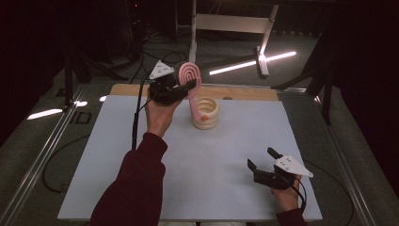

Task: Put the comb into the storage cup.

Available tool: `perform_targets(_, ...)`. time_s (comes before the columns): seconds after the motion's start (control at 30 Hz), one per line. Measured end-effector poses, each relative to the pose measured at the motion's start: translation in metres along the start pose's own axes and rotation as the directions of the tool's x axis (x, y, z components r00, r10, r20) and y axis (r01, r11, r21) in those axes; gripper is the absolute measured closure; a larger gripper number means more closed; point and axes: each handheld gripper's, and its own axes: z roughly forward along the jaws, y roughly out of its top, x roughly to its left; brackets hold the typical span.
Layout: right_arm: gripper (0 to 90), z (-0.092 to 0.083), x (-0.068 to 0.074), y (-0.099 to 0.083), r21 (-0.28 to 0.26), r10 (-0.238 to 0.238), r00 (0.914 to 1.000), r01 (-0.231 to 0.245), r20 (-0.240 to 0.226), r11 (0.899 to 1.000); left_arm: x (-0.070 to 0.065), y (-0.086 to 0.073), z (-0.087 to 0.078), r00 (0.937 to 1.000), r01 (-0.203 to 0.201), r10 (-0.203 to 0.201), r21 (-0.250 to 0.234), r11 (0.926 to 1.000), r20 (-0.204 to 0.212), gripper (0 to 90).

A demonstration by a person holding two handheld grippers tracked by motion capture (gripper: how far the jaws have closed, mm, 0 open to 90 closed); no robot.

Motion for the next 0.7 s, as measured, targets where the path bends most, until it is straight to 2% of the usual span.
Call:
perform_targets(0.5,10.7,-0.001,-0.001,0.000,-0.001,0.001,1.0000,-0.001,0.004,1.000,-0.001,0.008,0.009,0.9995,-0.019,0.019,0.003,0.9998,-0.024,63.8)
perform_targets(0.7,10.7,-0.001,-0.001,0.000,-0.001,0.005,1.0000,-0.005,0.006,1.000,-0.004,0.012,0.014,0.9979,-0.054,0.054,0.021,0.9983,-0.034,63.8)
